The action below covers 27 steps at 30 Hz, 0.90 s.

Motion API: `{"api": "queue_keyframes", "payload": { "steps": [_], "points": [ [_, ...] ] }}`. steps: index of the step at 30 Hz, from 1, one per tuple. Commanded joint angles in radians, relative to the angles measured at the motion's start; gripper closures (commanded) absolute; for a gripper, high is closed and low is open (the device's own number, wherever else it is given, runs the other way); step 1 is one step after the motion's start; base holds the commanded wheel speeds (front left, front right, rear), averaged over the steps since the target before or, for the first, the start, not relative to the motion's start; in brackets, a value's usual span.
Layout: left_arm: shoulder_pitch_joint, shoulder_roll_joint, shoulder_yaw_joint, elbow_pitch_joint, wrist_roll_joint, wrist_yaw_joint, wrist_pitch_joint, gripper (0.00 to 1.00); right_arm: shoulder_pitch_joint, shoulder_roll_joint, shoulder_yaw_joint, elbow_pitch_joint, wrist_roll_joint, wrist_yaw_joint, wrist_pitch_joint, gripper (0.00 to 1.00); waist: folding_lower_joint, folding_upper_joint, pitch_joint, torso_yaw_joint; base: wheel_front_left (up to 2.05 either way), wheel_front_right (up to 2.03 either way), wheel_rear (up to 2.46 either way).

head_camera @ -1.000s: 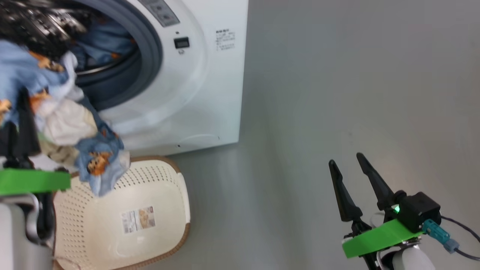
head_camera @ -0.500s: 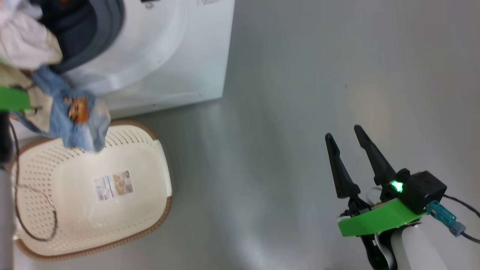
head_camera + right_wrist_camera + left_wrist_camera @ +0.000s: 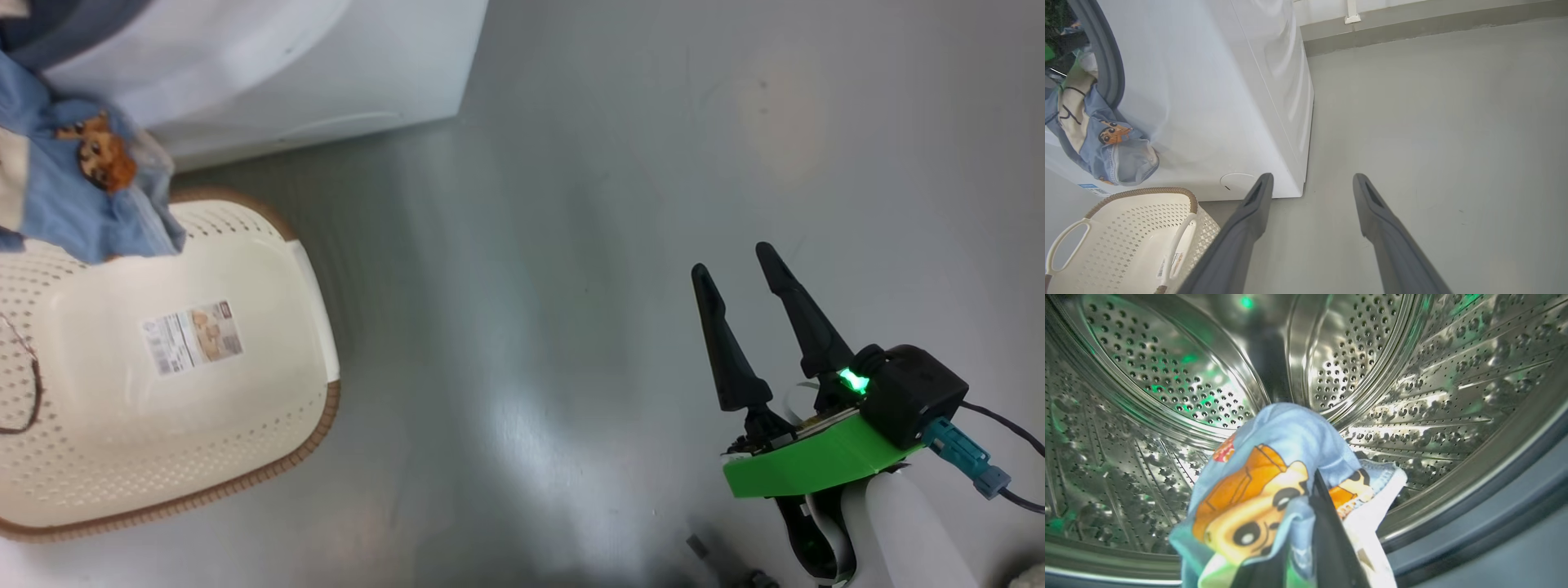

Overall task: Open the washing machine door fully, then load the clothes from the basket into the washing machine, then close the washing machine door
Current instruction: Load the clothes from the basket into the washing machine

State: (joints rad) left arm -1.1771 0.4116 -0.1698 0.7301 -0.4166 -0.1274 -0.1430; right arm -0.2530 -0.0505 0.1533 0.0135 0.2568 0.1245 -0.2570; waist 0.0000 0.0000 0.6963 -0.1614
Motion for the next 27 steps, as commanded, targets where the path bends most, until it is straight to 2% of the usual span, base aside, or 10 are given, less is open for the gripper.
{"api": "queue_keyframes", "payload": {
  "steps": [1,8,16,20,24,27],
  "points": [
    [-0.039,0.063,0.009,-0.006,-0.013,-0.003,0.019,1.00,-0.001,0.000,0.029,-0.024,0.008,0.006,-0.005,0.00,0.0000,0.0000,0.041,-0.006,0.00,0.00,0.00],
    [-0.160,0.105,-0.042,0.065,-0.058,-0.003,0.101,1.00,-0.004,0.000,0.050,-0.027,0.018,0.006,-0.005,0.00,0.0000,0.0000,0.100,-0.014,0.00,0.00,0.00],
    [-0.241,0.144,-0.107,0.088,-0.077,-0.003,0.114,1.00,0.002,0.000,0.084,-0.024,0.038,0.006,-0.005,0.00,0.0000,0.0000,0.140,-0.032,0.00,0.00,0.00],
    [-0.282,0.160,-0.120,0.079,-0.063,-0.003,0.068,1.00,-0.002,0.000,0.097,-0.028,0.044,0.006,-0.005,0.00,0.0000,0.0000,0.154,-0.042,0.00,0.00,0.00],
    [-0.332,0.181,-0.127,0.065,-0.024,0.001,-0.052,1.00,-0.007,0.000,0.111,-0.026,0.058,0.006,-0.005,0.00,0.0000,0.0000,0.163,-0.055,0.00,0.00,0.00],
    [-0.361,0.193,-0.125,0.043,0.001,0.002,-0.102,1.00,-0.007,0.000,0.118,-0.026,0.065,0.006,-0.005,0.00,0.0000,0.0000,0.169,-0.064,0.00,0.00,0.00]
  ]
}}
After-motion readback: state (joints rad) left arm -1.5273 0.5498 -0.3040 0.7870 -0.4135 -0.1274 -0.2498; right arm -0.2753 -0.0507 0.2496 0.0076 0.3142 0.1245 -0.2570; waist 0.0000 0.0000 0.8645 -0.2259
